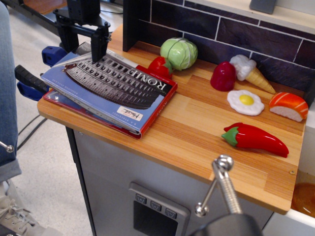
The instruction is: Open book
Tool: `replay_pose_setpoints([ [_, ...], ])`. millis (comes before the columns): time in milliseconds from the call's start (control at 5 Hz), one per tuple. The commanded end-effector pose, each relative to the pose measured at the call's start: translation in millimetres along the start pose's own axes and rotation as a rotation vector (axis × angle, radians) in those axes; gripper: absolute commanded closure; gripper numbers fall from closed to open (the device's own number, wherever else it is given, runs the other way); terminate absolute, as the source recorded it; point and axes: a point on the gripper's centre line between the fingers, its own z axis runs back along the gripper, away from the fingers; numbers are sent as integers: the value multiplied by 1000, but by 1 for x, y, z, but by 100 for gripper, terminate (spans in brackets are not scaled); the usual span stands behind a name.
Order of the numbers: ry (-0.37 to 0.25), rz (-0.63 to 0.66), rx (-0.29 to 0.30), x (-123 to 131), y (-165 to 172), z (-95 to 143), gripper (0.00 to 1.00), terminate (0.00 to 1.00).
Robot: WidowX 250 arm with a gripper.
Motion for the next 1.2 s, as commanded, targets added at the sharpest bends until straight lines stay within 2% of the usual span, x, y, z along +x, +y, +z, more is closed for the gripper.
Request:
replay_pose_setpoints([
  [0, -73, -30, -146, 8, -37, 51, 0, 0],
  [200, -83, -9, -225, 7, -59, 74, 0, 0],
  [400, -79, 11, -338, 3, -83, 99, 0, 0],
  [600, -37, 7, -479, -4, -113, 109, 0, 0],
  [800, 3, 13, -536, 20, -136, 123, 0, 0],
  [1000, 12, 20, -558, 26, -164, 125, 0, 0],
])
